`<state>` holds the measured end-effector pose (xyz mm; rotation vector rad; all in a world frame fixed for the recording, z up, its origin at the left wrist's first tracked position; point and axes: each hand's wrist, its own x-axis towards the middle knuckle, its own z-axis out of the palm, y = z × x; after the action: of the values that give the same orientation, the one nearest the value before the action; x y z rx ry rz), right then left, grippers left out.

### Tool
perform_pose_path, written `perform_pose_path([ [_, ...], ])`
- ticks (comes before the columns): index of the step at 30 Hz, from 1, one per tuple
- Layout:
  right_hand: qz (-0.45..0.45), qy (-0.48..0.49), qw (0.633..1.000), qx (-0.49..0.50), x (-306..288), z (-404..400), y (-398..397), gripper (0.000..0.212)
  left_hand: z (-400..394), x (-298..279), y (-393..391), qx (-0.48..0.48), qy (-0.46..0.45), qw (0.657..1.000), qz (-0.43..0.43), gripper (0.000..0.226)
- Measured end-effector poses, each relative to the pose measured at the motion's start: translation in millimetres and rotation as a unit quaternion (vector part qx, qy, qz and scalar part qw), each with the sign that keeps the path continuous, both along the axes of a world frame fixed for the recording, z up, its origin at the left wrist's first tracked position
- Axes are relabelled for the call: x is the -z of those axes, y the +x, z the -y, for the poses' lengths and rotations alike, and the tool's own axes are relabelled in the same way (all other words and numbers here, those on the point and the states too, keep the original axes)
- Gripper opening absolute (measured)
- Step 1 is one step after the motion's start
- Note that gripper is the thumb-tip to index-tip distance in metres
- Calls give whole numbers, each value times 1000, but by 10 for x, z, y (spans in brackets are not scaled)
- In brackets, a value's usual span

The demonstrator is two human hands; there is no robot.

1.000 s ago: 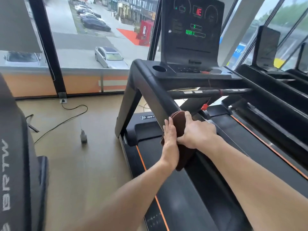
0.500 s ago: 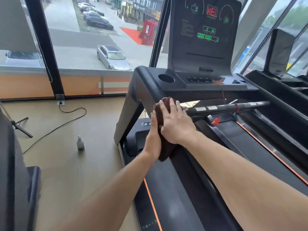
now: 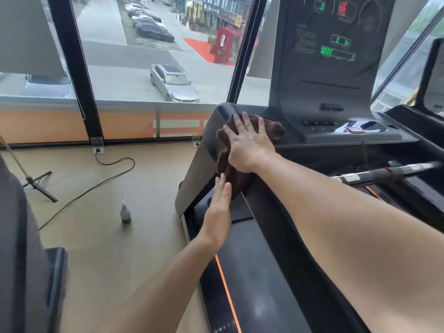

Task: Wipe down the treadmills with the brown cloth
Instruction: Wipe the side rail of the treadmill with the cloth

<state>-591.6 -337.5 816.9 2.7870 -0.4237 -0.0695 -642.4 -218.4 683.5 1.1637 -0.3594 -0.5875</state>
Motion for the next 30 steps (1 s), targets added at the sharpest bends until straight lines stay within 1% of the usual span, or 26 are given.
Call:
perform_pose_path([
  [3, -10, 26, 1000, 11, -18, -33, -51, 75, -210, 70, -115, 10, 60, 998, 7, 52],
  [5, -21, 35, 999, 25, -29, -99, -183, 76, -309, 56, -183, 2, 86, 996, -1, 50],
  [7, -26, 51, 998, 38, -34, -183, -410, 76, -361, -1, -252, 4, 94, 995, -28, 48],
  [12, -7, 111, 991, 69, -45, -280, -1236, 84, -290, -204, -725, 15, 106, 991, -83, 48],
  [16, 16, 175, 981, 81, -60, -353, -1993, 84, -201, -295, -1346, 32, 107, 986, -124, 59],
  [19, 29, 206, 973, 100, -65, -450, -2567, 81, -218, -333, -1834, 3, 98, 986, -133, 63],
  [22, 24, 211, 972, 103, -65, -582, -3168, 82, -289, -287, -2265, -48, 148, 979, -129, 90],
  [23, 16, 210, 973, 100, -64, -625, -3365, 83, -339, -307, -2446, -59, 157, 977, -132, 87],
  [25, 5, 222, 971, 93, -80, -677, -3720, 78, -449, -321, -2803, -67, 155, 974, -152, 61],
  [26, 19, 253, 962, 96, -107, -675, -3870, 71, -491, -315, -2955, -69, 150, 973, -161, 51],
  [28, 96, 334, 931, 108, -162, -615, -4125, 57, -565, -304, -3198, -83, 126, 976, -156, 44],
  [29, 136, 356, 918, 112, -180, -567, -4239, 54, -608, -337, -3311, -95, 115, 978, -149, 43],
  [30, 156, 372, 907, 124, -182, -507, -4346, 55, -643, -366, -3394, -102, 103, 979, -142, 42],
])
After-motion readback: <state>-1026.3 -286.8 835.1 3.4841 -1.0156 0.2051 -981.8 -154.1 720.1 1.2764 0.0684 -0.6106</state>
